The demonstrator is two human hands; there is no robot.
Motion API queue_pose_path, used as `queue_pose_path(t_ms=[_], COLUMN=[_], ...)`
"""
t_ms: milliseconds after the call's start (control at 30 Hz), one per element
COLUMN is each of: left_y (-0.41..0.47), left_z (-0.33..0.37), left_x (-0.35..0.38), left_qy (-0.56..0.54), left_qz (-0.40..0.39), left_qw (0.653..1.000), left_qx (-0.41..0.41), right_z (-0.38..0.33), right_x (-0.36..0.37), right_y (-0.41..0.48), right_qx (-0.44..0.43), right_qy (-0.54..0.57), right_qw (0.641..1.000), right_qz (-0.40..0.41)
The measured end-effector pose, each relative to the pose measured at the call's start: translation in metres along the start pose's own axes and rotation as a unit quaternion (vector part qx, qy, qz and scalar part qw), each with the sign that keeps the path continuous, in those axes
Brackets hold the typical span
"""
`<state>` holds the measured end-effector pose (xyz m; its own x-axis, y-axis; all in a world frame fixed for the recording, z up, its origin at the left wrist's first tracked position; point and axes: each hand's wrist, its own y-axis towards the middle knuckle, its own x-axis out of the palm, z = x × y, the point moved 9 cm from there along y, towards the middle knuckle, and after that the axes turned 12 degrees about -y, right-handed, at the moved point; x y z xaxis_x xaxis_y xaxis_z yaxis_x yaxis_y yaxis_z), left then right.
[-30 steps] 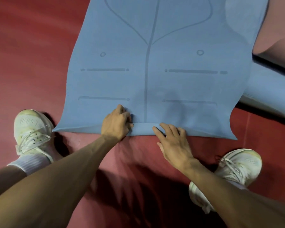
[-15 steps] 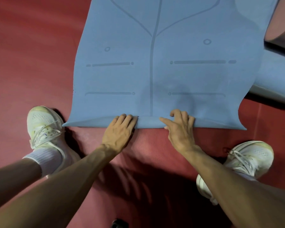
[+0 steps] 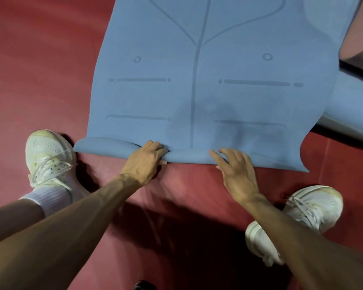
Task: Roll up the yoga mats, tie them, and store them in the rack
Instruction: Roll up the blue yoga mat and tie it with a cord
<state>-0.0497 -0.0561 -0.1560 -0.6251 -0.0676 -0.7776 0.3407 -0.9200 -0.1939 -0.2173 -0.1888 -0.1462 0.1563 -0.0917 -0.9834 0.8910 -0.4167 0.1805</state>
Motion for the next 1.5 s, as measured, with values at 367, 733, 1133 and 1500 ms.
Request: queue_pose_path(t_ms=[367,733,1133,1500], left_y=[0.006,-0.002,0.006,-0.012], left_z=[-0.008,-0.035,-0.034,0.003], left_x=[0.001,-0.002,-0.012,-0.010], left_qy=[-0.071,-0.139,-0.100,-0.010], left_qz=[-0.034,-0.069,0.034,0.136], left_qw=[0.993,0.949,0.961,0.989], left_qx=[-0.090,-0.275,-0.256,-0.062], right_z=[0.020,-0.004,0.012,0.012], right_x=[0.030,0.034,0.024,0.029], right_y=[0.016,0.015,0.027,0.031], right_qx=[0.090,0.103,0.208,0.219], right_qy=[0.193,0.276,0.189,0.148], right_qw=[0.936,0.899,0.940,0.944], right_qz=[-0.282,-0.323,-0.194,-0.200])
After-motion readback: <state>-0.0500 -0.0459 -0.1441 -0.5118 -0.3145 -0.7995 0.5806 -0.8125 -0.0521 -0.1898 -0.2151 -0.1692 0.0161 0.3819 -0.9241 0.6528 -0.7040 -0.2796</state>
